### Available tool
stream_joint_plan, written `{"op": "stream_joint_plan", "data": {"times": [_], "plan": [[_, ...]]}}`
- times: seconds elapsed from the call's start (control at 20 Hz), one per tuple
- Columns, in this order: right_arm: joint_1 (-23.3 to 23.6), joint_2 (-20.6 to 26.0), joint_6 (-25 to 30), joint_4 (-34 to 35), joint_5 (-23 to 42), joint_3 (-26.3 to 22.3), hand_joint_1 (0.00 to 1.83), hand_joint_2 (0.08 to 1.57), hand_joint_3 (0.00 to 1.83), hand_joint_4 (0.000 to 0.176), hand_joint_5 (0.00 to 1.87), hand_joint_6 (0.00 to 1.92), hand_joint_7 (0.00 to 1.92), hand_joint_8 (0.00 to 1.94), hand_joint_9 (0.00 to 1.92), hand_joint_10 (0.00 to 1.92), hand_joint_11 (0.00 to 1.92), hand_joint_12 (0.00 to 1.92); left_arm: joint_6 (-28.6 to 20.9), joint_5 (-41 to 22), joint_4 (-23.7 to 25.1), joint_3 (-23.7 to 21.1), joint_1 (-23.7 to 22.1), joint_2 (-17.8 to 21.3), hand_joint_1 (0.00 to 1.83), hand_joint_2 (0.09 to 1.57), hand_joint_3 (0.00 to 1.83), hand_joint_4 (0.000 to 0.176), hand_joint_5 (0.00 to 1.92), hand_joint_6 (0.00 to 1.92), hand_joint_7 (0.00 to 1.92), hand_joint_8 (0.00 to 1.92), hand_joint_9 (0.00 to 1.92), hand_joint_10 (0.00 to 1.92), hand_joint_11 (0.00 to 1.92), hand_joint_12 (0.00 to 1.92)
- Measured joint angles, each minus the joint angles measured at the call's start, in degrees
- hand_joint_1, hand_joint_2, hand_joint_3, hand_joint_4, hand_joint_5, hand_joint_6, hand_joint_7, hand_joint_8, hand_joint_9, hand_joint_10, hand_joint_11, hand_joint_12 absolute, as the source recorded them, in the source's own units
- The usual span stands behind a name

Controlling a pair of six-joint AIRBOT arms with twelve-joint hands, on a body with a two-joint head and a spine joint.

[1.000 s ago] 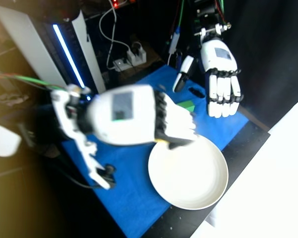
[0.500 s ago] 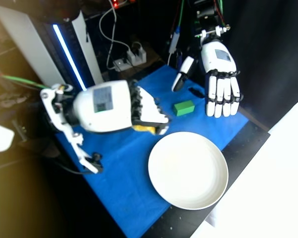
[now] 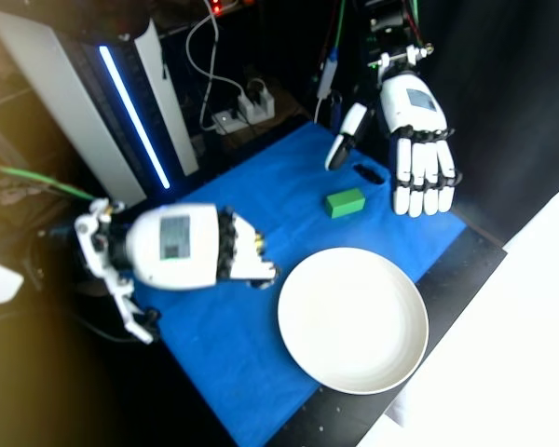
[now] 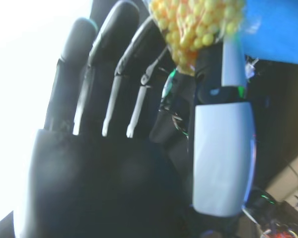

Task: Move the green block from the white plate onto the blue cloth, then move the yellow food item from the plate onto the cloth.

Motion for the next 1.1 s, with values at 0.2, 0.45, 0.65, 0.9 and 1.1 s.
{"op": "stream_joint_plan", "data": {"times": [0.2,0.45,0.65,0.9,1.1], "plan": [[0.00,-0.83,-0.02,0.04,0.02,0.28,0.96,0.97,0.00,0.000,0.80,0.32,0.91,0.28,0.69,0.82,0.34,1.54,0.00,-0.57,-0.09,0.00,0.00,0.00,0.85,0.81,0.00,0.079,0.24,0.00,0.36,0.00,0.24,0.00,0.00,0.44],[0.00,-0.85,-0.07,0.17,0.00,0.46,0.23,0.85,0.00,0.118,0.06,0.01,0.15,0.01,0.18,0.03,0.00,0.78,0.04,-0.90,-0.15,0.00,0.00,0.00,0.80,0.81,0.00,0.060,0.22,0.00,0.36,0.00,0.25,0.00,0.00,0.52],[0.00,-0.76,-0.11,0.44,0.17,0.46,0.16,0.89,0.00,0.159,0.00,0.00,0.00,0.00,0.00,0.00,0.00,0.31,0.04,-1.75,-0.33,0.00,0.00,0.00,0.83,0.81,0.00,0.062,0.23,0.00,0.37,0.00,0.25,0.00,0.00,0.50],[1.11,1.66,-0.13,3.13,0.22,0.44,0.02,0.93,0.00,0.154,0.00,0.00,0.01,0.00,0.03,0.01,0.00,0.44,0.20,-4.09,-0.92,-1.18,0.00,0.92,0.78,0.79,0.00,0.079,0.22,0.00,0.37,0.00,0.25,0.00,0.00,0.48],[3.06,3.37,-0.15,10.58,2.93,0.46,0.04,0.88,0.00,0.176,0.00,0.00,0.00,0.00,0.00,0.00,0.00,0.41,1.36,-6.58,-1.75,-3.19,0.00,2.82,0.79,0.80,0.00,0.110,0.09,0.00,0.36,0.00,0.28,0.01,0.03,0.45]]}}
